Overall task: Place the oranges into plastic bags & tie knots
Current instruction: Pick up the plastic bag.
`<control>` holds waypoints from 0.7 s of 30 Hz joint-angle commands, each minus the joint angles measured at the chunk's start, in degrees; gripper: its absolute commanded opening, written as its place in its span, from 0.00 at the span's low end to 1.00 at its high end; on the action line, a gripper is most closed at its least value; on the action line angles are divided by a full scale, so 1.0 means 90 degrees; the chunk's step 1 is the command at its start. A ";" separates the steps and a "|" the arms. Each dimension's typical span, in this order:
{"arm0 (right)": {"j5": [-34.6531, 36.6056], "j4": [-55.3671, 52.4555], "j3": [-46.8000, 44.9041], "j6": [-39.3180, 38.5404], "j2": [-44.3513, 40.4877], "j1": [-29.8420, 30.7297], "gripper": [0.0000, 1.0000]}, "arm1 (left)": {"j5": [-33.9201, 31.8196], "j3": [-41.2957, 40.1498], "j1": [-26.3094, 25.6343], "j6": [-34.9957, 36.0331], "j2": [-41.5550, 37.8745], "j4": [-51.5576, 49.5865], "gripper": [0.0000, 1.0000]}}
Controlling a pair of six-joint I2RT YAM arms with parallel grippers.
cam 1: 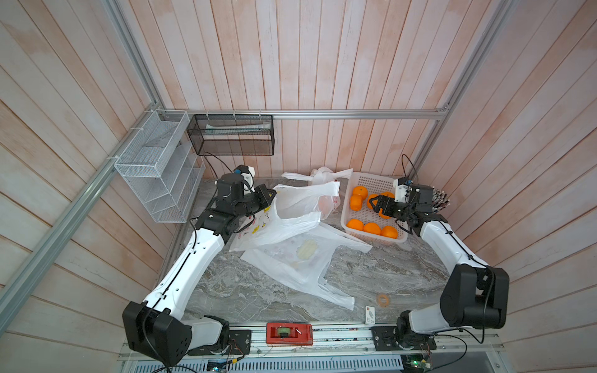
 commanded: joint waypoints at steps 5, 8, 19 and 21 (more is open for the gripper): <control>-0.0211 0.0057 0.0832 0.0454 0.1391 0.0282 0.89 | 0.0719 -0.0342 0.0017 -0.1038 -0.0150 0.1142 0.00; -0.0011 0.0247 0.1116 0.0596 0.1893 0.0449 0.89 | 0.0772 -0.0458 0.0018 -0.1041 -0.0121 0.1225 0.00; 0.1184 -0.0197 0.2561 0.0584 0.3435 0.0862 0.89 | 0.1007 -0.0734 -0.0039 -0.1206 0.0081 0.1541 0.00; 0.1164 -0.0342 0.2785 0.0514 0.3642 0.0898 0.89 | 0.1048 -0.0734 -0.0053 -0.1208 0.0113 0.1562 0.00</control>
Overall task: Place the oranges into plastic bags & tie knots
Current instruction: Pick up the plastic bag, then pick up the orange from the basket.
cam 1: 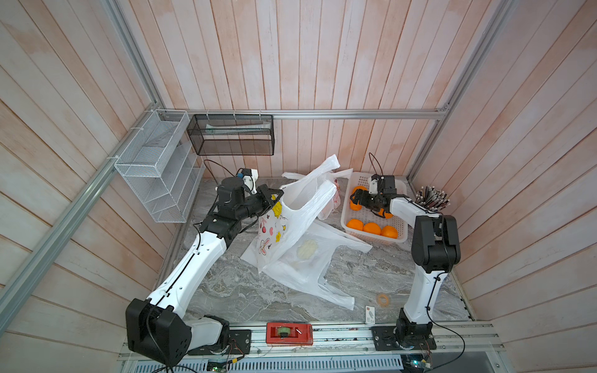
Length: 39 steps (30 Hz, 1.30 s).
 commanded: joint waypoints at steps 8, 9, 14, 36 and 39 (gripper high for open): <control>0.0482 -0.0496 0.0702 -0.0086 0.0791 0.0098 0.79 | 0.0188 -0.0126 -0.0071 -0.0053 0.0132 0.0307 0.00; 0.0492 -0.0499 0.0710 -0.0103 0.0811 0.0100 0.76 | 0.0191 -0.0125 -0.0075 -0.0052 0.0131 0.0307 0.00; 0.0523 -0.0777 0.0767 -0.0196 0.0857 0.0095 0.69 | 0.0147 -0.0114 -0.0083 -0.0036 0.0151 0.0288 0.00; -0.1014 0.0452 -0.2229 0.0196 -0.3349 -0.0506 0.39 | 0.0248 -0.0368 -0.0129 -0.0087 0.0238 0.0698 0.00; -0.1351 0.0565 -0.2922 0.0406 -0.4386 -0.0551 0.39 | 0.0298 -0.0370 -0.0118 -0.0109 0.0296 0.0736 0.00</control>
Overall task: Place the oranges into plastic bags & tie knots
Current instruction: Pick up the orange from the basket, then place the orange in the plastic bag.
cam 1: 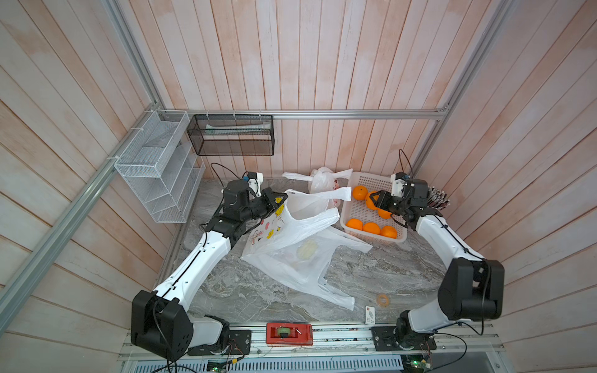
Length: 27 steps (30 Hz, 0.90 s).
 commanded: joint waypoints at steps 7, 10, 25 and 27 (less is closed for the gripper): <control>-0.1661 0.0221 -0.1592 0.0882 -0.2276 0.0014 0.38 | 0.0214 -0.0131 -0.0004 -0.0115 0.0139 0.0423 0.00; -0.2221 0.0631 -0.2061 0.1410 -0.2700 0.0193 0.37 | 0.0245 -0.0170 -0.0004 -0.0148 0.0142 0.0495 0.00; -0.1377 0.2684 -0.1011 0.2022 -0.0715 0.3051 0.37 | 0.0589 -0.0340 -0.0066 -0.0388 0.0082 0.0837 0.00; -0.1273 0.2683 -0.0575 0.1818 -0.0189 0.3225 0.39 | 0.0653 -0.0312 -0.0106 -0.0423 0.0068 0.0915 0.00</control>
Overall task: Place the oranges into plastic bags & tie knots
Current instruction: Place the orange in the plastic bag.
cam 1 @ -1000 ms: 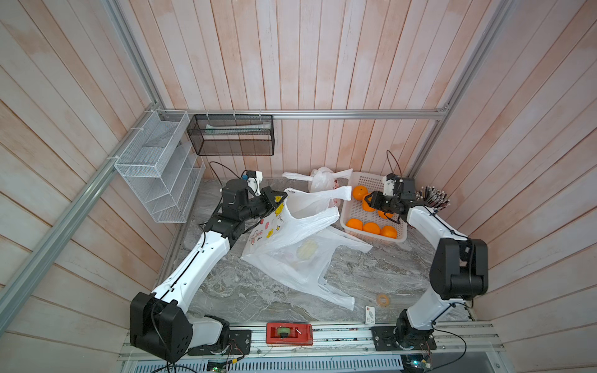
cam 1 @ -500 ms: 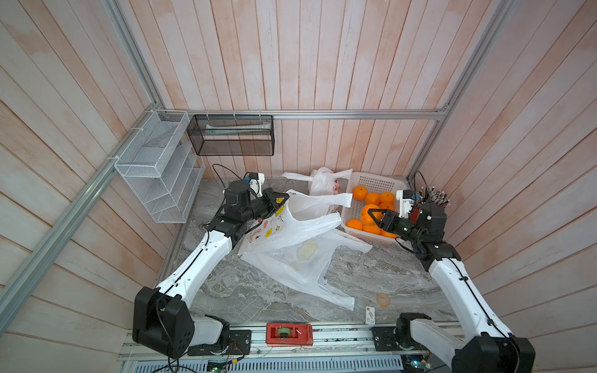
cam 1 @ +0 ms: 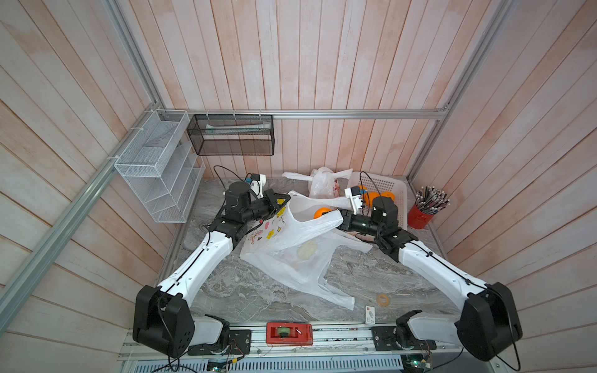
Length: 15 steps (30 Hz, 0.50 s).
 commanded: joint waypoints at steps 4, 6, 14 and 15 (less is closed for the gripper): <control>0.0237 0.0466 0.1039 -0.0297 0.1165 0.0322 0.56 | 0.0181 -0.0097 -0.0104 -0.0228 -0.0065 0.0398 0.00; 0.0308 0.0488 0.1049 -0.0327 0.1289 0.0315 0.68 | 0.0056 -0.0149 -0.0099 -0.0323 -0.0089 0.0412 0.00; 0.0572 0.0205 0.0906 -0.0537 0.1043 0.0210 0.76 | 0.0046 -0.0291 -0.0071 -0.0698 0.0054 0.0711 0.00; 0.0597 0.0179 0.0854 -0.0546 0.0998 0.0195 0.76 | 0.0046 -0.0325 -0.0071 -0.0718 0.0062 0.0732 0.00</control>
